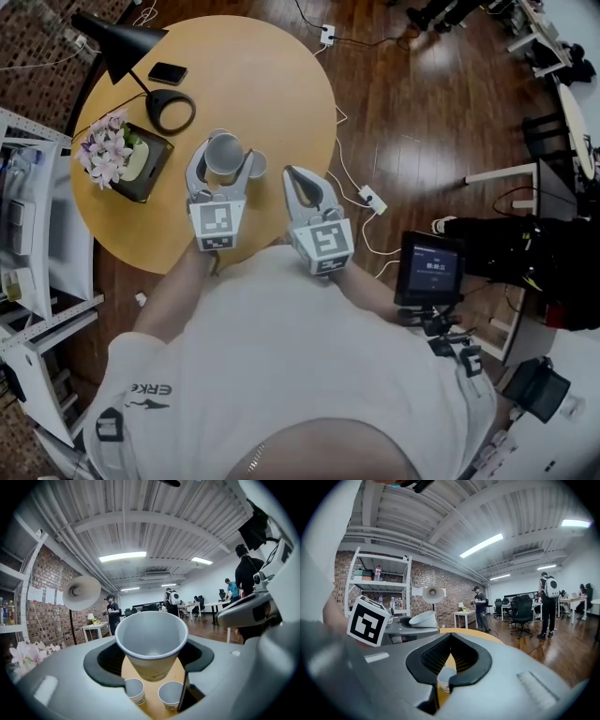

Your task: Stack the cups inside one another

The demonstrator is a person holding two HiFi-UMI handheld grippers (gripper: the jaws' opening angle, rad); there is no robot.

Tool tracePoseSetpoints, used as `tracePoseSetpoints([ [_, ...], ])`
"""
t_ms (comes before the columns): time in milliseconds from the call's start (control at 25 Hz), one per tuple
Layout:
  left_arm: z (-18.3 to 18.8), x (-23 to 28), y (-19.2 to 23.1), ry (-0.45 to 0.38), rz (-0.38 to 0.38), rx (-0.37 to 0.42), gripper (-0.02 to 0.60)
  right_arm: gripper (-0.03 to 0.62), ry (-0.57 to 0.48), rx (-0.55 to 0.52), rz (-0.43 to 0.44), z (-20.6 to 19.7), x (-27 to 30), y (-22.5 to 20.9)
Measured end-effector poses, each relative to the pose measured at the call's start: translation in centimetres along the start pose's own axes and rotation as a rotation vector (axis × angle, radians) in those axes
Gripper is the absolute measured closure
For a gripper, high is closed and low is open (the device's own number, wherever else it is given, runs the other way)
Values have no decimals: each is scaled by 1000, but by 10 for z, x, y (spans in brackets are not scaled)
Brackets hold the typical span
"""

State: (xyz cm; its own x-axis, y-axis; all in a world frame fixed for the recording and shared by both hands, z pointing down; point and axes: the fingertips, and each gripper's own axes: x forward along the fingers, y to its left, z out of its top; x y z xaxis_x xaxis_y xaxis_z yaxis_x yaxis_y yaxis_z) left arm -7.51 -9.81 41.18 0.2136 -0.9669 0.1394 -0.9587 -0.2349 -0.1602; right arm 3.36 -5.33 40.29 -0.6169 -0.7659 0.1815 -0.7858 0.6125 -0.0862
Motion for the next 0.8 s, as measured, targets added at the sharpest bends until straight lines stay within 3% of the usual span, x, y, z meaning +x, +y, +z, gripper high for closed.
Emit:
tracePoseSetpoints([
  [320,4,10,-17,0,-31,15,249,580,-13,14,-20,-2,-6,-15],
  [600,-17,21,-20,18,-52,-2,249,580,-7,17,-42,-12,2,-20],
  [800,-14,27,-49,39,-37,7,249,580,-33,21,-46,-3,-21,-49],
])
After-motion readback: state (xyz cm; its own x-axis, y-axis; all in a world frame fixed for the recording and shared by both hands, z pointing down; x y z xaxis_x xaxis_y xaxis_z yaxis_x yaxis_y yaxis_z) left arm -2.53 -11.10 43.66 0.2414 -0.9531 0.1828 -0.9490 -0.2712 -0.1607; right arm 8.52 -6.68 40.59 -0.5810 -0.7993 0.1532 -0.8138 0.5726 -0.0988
